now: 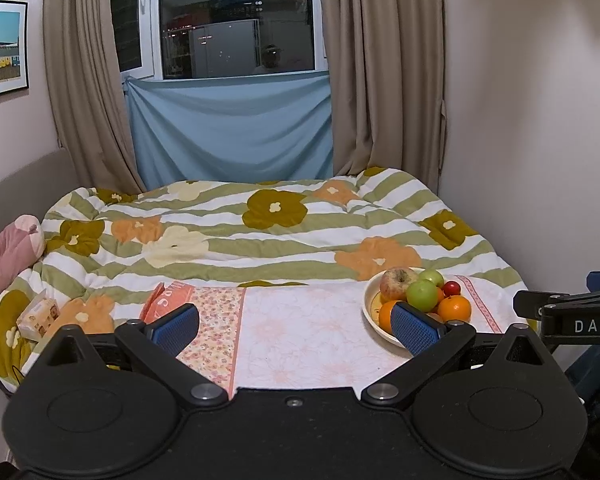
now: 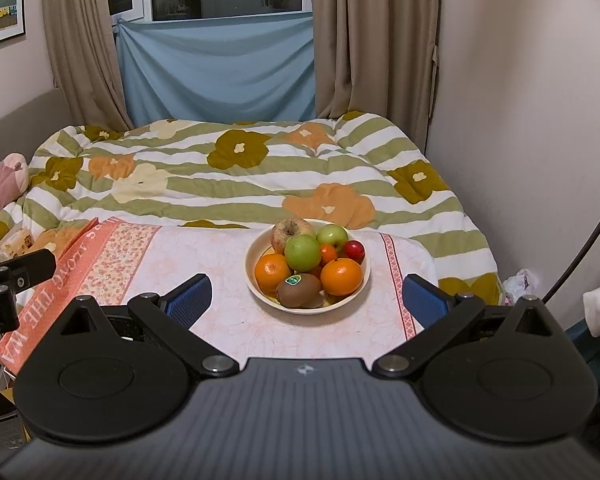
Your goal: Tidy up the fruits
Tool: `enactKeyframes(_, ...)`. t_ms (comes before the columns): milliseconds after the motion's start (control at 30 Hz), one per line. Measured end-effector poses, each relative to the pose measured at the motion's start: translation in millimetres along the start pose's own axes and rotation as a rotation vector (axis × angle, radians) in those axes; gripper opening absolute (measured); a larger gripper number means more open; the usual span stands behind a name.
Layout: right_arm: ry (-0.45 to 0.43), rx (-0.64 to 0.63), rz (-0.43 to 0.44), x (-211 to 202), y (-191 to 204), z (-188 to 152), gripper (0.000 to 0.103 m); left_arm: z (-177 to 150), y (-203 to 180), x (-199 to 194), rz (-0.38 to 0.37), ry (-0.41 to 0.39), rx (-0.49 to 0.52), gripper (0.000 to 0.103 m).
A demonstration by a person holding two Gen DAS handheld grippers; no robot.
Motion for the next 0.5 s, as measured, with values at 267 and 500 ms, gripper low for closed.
enactKeyframes(267,0.001,0.001,0.002,1.2,-0.9,0.3,0.103,-0.4,2.1,1.5,0.0,-0.002,-0.005,0.103)
enactKeyframes(500,0.0,0.0,0.001,2.9,0.9,-0.2,0.103,-1.0,2.5,2.1,-0.001,-0.002,-0.008,0.103)
Point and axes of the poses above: each gripper's, at about its wrist camera, not at the fingertips, and x roughly the way its jaws point, y to its left, z to its top, the point moved 8 cm from there along x, roughly the way its jaws point, and after that the axes turned 5 degrees about x, right-handed, at the moved point
